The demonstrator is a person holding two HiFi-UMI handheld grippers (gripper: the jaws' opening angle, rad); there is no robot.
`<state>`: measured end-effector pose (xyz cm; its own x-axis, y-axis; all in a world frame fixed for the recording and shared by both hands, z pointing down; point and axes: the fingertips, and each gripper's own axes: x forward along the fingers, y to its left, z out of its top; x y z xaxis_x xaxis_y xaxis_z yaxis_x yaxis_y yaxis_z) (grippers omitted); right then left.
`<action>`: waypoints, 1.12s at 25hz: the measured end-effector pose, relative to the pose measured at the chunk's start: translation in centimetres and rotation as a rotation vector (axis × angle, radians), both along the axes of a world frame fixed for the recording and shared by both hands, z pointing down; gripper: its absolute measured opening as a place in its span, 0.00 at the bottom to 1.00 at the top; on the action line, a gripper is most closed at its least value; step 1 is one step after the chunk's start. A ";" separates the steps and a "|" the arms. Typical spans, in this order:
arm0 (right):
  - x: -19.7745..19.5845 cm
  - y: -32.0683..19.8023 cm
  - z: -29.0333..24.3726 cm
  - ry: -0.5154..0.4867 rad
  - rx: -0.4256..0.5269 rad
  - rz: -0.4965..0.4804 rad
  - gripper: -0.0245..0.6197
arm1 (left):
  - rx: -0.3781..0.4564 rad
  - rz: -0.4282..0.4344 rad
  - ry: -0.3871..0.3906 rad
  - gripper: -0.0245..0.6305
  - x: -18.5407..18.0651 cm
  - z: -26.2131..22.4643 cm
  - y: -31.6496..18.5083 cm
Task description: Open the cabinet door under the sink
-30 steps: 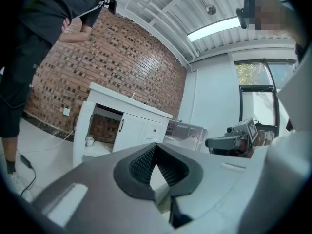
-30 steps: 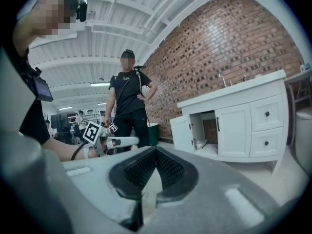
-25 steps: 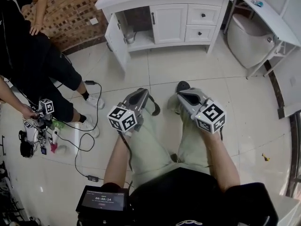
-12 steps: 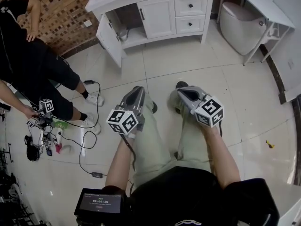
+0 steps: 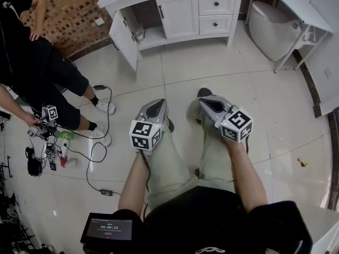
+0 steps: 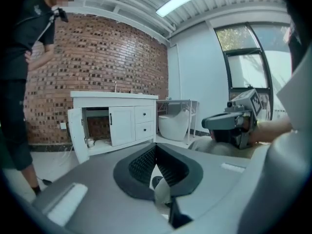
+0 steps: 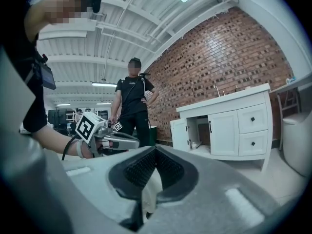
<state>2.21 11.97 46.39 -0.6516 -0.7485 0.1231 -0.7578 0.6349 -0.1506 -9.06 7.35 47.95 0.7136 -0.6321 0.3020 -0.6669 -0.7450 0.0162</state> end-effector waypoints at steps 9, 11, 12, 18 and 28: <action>-0.6 -0.1 -0.3 -0.016 -0.005 -0.018 0.03 | 0.019 -0.031 0.141 0.06 -2.2 -1.8 0.0; -0.6 -0.1 -0.4 -0.020 -0.007 -0.020 0.03 | 0.017 -0.032 0.167 0.06 -2.6 -2.1 0.0; -0.7 -0.1 -0.3 -0.019 -0.008 -0.021 0.03 | 0.017 -0.032 0.172 0.06 -2.7 -2.1 0.0; -1.2 0.0 0.0 0.012 -0.007 -0.029 0.03 | 0.021 -0.031 0.172 0.06 -2.8 -2.0 0.3; -1.4 -0.1 0.2 0.009 -0.010 -0.036 0.03 | 0.023 -0.041 0.195 0.06 -3.5 -2.0 0.2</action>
<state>0.84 11.90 46.61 -0.6767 -0.7236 0.1363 -0.7361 0.6601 -0.1501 -12.56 7.56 45.92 0.7307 -0.6670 0.1456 -0.6825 -0.7191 0.1310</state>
